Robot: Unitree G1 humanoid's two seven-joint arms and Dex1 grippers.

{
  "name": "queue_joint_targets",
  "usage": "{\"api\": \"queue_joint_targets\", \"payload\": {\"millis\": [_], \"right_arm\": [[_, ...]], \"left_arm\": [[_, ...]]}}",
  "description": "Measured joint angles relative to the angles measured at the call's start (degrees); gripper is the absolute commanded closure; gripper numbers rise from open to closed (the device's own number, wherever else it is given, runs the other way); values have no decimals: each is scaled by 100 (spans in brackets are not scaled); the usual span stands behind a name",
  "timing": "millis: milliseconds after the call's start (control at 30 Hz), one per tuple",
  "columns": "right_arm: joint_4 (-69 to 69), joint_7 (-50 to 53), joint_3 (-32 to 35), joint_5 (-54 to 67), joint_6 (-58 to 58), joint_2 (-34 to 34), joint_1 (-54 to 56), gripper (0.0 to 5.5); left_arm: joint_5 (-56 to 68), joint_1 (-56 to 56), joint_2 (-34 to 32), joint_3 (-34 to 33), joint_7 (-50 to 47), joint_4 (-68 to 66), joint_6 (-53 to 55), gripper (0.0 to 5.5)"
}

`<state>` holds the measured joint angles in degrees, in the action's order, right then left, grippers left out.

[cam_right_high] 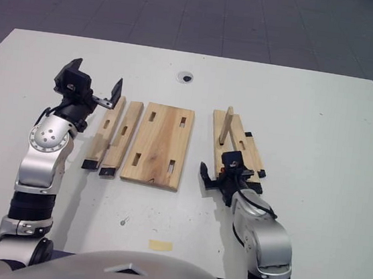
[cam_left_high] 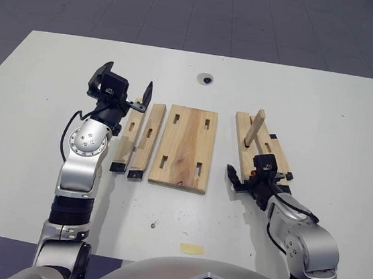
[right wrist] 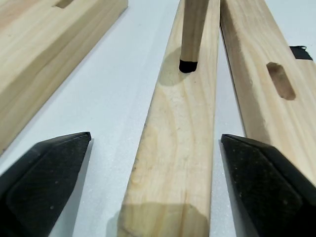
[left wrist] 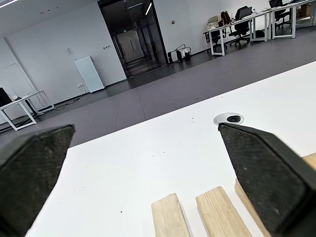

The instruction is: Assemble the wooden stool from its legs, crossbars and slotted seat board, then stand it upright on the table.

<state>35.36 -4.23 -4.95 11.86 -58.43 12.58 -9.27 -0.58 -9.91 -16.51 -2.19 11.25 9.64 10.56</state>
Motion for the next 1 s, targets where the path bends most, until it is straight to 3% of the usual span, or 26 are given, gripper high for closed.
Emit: {"api": "queue_joint_targets", "payload": {"millis": [433,667,767,1000], "right_arm": [[-44,50,-59,-172,-53,-46,85,339],[-53,25,8,-166,-82,-54,113,345],[-183,-92,63,-170,431,-55,135,345],[-470,-730,-90,-556,3253,108,539,345]], "left_arm": [[-37,0,0,66,-1,-2,0,10],[-21,-7,10,59,-2,-17,7,10],[252,-62,148,-28,-7,21,275,10],[3478,-926,955,-977,136,412,2832,10]]}}
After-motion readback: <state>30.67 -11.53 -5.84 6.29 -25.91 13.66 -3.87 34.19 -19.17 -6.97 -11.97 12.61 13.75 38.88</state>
